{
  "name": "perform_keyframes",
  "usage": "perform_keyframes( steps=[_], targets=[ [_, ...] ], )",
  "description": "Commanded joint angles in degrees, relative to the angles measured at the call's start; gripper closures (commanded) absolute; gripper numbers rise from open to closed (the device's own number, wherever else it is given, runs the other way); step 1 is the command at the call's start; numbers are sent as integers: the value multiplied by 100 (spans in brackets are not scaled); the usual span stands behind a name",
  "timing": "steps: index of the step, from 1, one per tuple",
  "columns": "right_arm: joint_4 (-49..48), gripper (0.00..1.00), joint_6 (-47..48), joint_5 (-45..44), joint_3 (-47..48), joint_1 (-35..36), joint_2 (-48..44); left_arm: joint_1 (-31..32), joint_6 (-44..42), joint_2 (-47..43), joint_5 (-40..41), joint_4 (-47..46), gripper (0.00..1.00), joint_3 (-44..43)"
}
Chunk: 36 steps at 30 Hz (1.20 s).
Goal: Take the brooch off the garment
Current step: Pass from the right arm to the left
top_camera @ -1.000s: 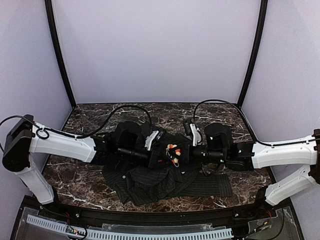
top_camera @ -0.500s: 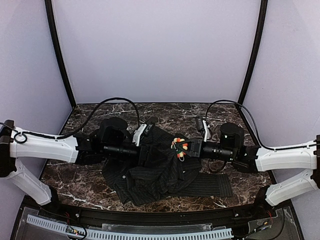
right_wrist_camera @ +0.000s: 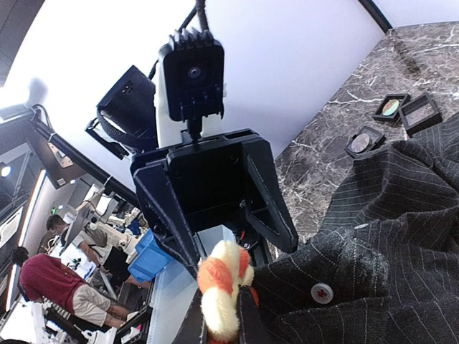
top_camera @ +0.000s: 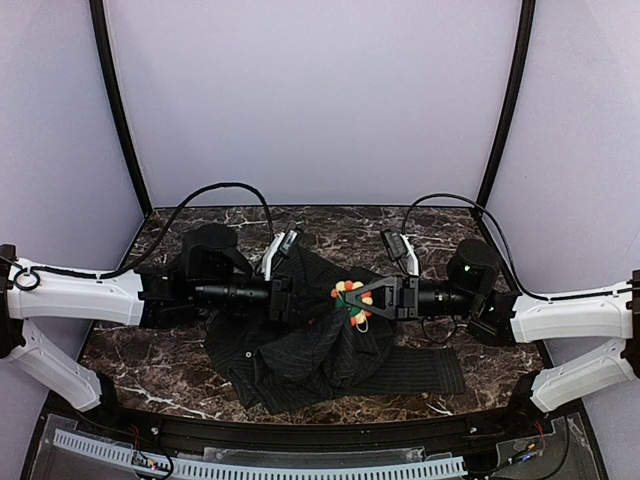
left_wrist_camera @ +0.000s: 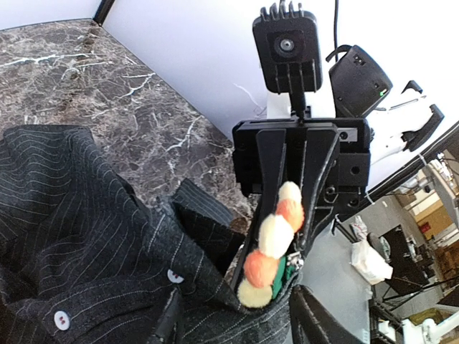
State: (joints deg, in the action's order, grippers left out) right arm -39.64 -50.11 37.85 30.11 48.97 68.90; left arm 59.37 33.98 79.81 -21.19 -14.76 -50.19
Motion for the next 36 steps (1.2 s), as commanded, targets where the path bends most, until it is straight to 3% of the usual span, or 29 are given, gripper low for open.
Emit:
perform_keyframes(
  steps=[1, 10, 21, 27, 30, 36],
  targets=[
    [-571, 100, -200, 515, 97, -13, 88, -13, 3, -125, -263, -321, 55, 18],
    [-568, 100, -200, 636, 161, -1, 224, -13, 130, 71, -433, -594, 68, -28],
    [-93, 100, -99, 329, 195, -2, 288, -4, 500, 405, -870, -1267, 94, -36],
    [591, 80, 189, -187, 251, -2, 11, -6, 510, 327, -701, -1283, 99, 88],
    [843, 63, 297, -395, 251, -2, -197, -10, 480, 269, -522, -1029, 99, 124],
    [1794, 39, 787, -1008, 470, 132, -504, -7, 512, 245, -114, -412, 99, 47]
  ],
)
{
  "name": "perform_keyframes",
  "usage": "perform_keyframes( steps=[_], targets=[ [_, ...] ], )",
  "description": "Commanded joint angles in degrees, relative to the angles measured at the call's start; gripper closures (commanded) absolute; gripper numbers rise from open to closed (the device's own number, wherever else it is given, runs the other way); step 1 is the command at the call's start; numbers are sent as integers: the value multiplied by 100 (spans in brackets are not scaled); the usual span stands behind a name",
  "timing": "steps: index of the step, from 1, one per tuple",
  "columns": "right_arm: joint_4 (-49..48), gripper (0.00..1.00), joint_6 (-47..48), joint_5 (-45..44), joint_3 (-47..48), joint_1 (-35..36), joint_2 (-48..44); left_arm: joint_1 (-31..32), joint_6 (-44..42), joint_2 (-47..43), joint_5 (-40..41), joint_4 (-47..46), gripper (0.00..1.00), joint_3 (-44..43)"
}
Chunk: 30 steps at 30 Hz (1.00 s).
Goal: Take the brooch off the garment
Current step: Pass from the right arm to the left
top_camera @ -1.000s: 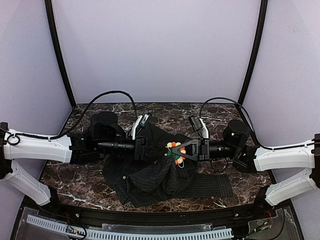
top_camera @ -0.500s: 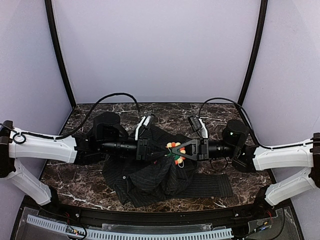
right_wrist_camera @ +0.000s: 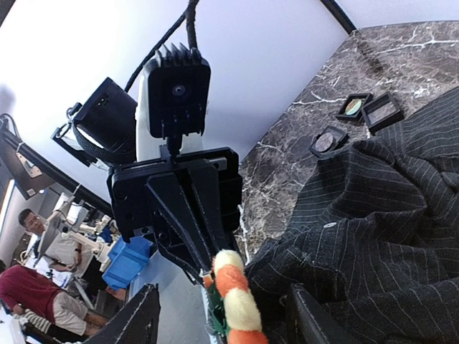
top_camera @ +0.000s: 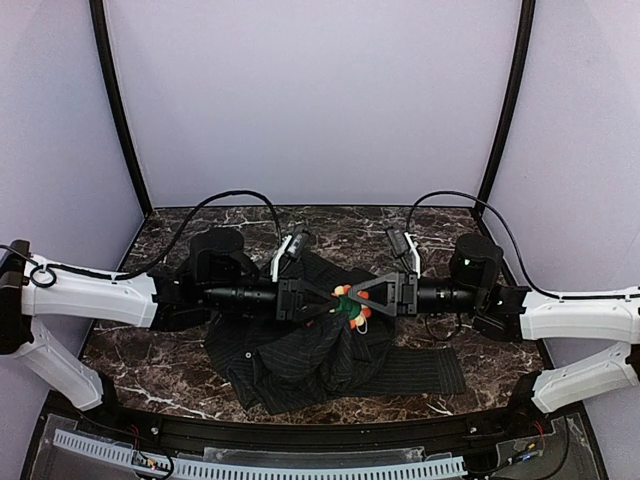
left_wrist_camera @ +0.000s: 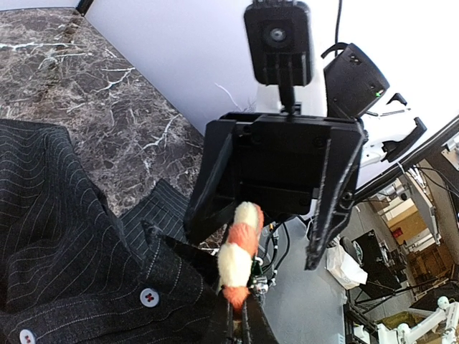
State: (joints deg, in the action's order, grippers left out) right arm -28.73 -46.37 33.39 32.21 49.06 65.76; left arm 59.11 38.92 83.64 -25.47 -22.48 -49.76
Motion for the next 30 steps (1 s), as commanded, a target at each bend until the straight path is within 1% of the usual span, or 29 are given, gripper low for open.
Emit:
perform_keyframes(
  steps=[1, 3, 5, 11, 15, 20, 25, 30],
  targets=[
    [912, 37, 569, -722, 317, 200, -208, 21, 28, -142, 431, 535, 99, -15],
    [1298, 32, 794, -1096, 452, 358, -225, 15, 79, -125, 577, 739, 99, -87],
    [1568, 30, 943, -1437, 541, 510, -208, 14, 129, -126, 647, 823, 99, -102],
    [2107, 31, 1262, -2221, 820, 890, 1, 13, 202, -126, 718, 842, 99, -87],
    [2261, 36, 1393, -2410, 984, 1077, 253, 15, 222, -111, 712, 830, 99, -95],
    [2328, 45, 1468, -2571, 1135, 1174, 481, 22, 229, -112, 693, 824, 99, -88],
    [2319, 54, 1472, -2593, 1126, 1178, 526, 13, 230, -121, 702, 829, 99, -78],
    [2353, 64, 1446, -2622, 1074, 1184, 500, 22, 205, -139, 711, 816, 99, -69]
  ],
)
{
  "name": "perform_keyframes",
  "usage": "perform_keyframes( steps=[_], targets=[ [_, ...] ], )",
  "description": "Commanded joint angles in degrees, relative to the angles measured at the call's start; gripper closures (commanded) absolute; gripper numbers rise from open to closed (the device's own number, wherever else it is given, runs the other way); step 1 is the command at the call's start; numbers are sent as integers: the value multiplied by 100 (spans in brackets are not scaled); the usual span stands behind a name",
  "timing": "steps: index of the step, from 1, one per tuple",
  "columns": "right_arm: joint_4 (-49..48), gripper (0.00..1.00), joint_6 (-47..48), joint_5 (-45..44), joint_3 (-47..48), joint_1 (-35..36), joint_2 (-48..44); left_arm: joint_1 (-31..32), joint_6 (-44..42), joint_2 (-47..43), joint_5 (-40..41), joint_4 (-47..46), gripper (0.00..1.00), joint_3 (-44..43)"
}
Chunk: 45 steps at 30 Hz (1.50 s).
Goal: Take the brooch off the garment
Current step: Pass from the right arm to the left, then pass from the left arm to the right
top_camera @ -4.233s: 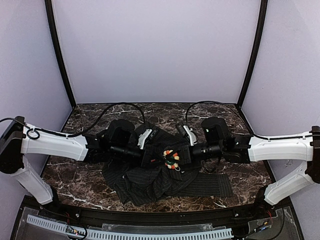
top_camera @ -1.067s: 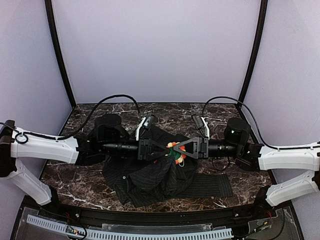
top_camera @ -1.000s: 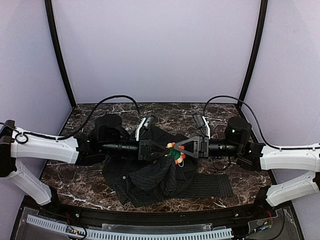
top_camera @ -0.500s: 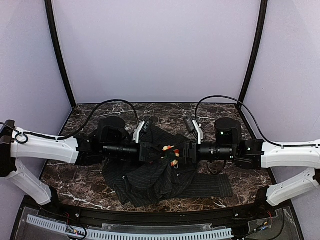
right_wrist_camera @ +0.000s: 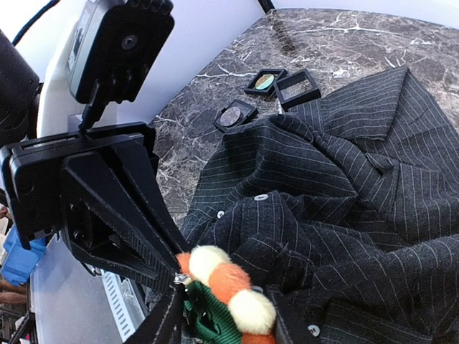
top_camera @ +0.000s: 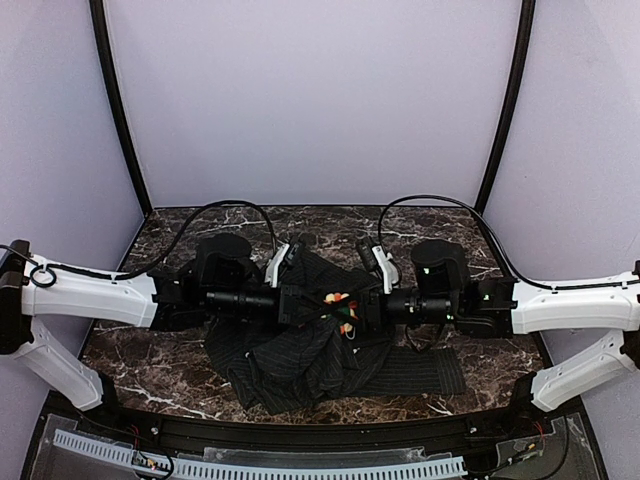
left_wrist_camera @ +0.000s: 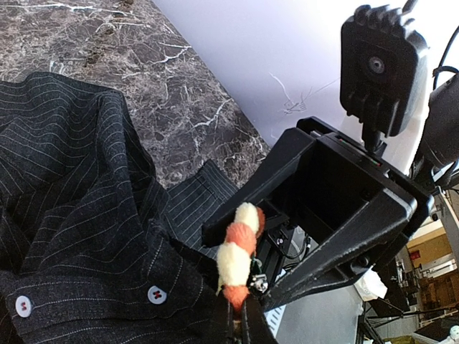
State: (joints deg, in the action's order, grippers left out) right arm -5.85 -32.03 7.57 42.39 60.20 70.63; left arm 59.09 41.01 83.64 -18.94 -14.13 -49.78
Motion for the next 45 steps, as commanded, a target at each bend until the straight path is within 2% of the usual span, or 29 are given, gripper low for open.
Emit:
perform_keyframes(
  steps=[1, 6, 14, 19, 21, 22, 25, 29, 33, 35, 39, 45],
  targets=[
    [74, 66, 6, -60, 46, 68, 8, 19, -5, -133, 57, -26, 99, -67],
    [79, 76, -18, -117, 45, 65, 27, 16, -40, -132, 12, -49, 99, -62],
    [89, 85, -148, -143, -3, 68, 90, 20, -109, -213, -35, -234, 99, 40],
    [-105, 98, -308, -24, -163, 63, 17, 20, -125, -301, 55, -304, 99, 171],
    [-302, 100, -396, 90, -258, 29, -55, 19, -114, -303, 18, -401, 98, 227],
    [-428, 100, -440, 174, -315, 16, -97, 16, -104, -299, -54, -541, 96, 256],
    [-858, 100, -607, 458, -507, -82, -247, 22, -64, -270, -327, -946, 78, 430],
    [-1638, 100, -851, 919, -795, -205, -427, 23, -14, -173, -705, -1352, 59, 539],
    [-2250, 100, -1039, 1251, -998, -308, -518, 24, 96, -66, -1135, -1791, 43, 605],
    [-2521, 100, -1117, 1370, -1075, -353, -545, 41, 107, -2, -1291, -1874, 39, 579],
    [-2787, 100, -1167, 1536, -1104, -395, -541, 79, 100, 79, -1395, -1856, 37, 514],
    [-2933, 100, -1184, 1583, -1100, -421, -554, 98, 125, 198, -1489, -1827, 51, 426]
  ],
)
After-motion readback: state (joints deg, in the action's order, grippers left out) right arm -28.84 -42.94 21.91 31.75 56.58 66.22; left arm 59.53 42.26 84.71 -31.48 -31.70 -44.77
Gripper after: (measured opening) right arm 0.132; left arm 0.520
